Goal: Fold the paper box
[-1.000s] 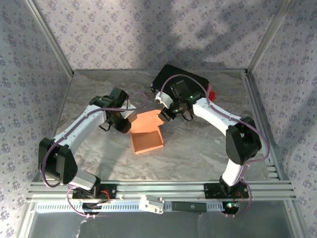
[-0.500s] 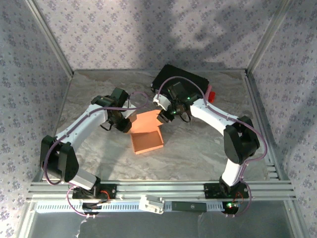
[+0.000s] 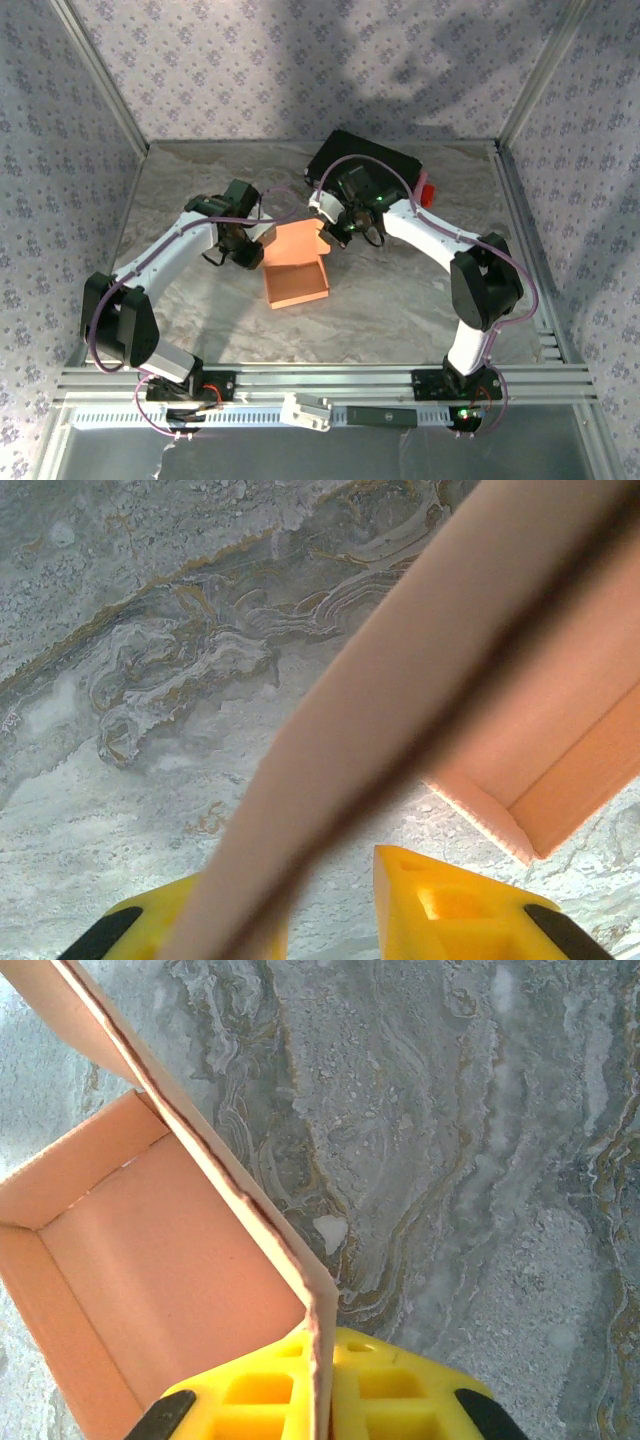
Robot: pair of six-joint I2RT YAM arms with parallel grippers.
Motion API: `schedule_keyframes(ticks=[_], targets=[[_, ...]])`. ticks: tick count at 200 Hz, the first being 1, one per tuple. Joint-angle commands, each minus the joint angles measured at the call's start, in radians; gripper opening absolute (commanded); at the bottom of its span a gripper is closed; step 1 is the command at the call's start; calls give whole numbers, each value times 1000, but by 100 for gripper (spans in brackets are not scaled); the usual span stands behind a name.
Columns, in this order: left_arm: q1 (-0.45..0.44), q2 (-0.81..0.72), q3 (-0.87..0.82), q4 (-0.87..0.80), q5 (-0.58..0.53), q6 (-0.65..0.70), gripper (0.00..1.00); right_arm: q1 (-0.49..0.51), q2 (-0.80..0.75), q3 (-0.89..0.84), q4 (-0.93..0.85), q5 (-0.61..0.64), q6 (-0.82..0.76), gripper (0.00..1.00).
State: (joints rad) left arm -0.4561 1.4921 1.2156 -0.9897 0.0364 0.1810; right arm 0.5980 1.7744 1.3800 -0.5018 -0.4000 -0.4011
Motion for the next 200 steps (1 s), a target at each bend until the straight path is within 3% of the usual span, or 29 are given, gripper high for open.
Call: schedule_keyframes(ticks=[1, 30, 65, 146, 200], targets=[[5, -33, 1, 13, 3, -20, 25, 12, 13, 16, -15, 15, 2, 7], [7, -39, 2, 38, 8, -34, 20, 22, 8, 17, -13, 35, 14, 2], [7, -11, 33, 51, 31, -96, 5, 41, -13, 10, 12, 73, 72, 0], [0, -31, 77, 154, 55, -281, 2, 127, -65, -33, 130, 298, 390, 0], [-77, -8, 116, 213, -44, -429, 0, 178, -68, -38, 214, 388, 593, 0]])
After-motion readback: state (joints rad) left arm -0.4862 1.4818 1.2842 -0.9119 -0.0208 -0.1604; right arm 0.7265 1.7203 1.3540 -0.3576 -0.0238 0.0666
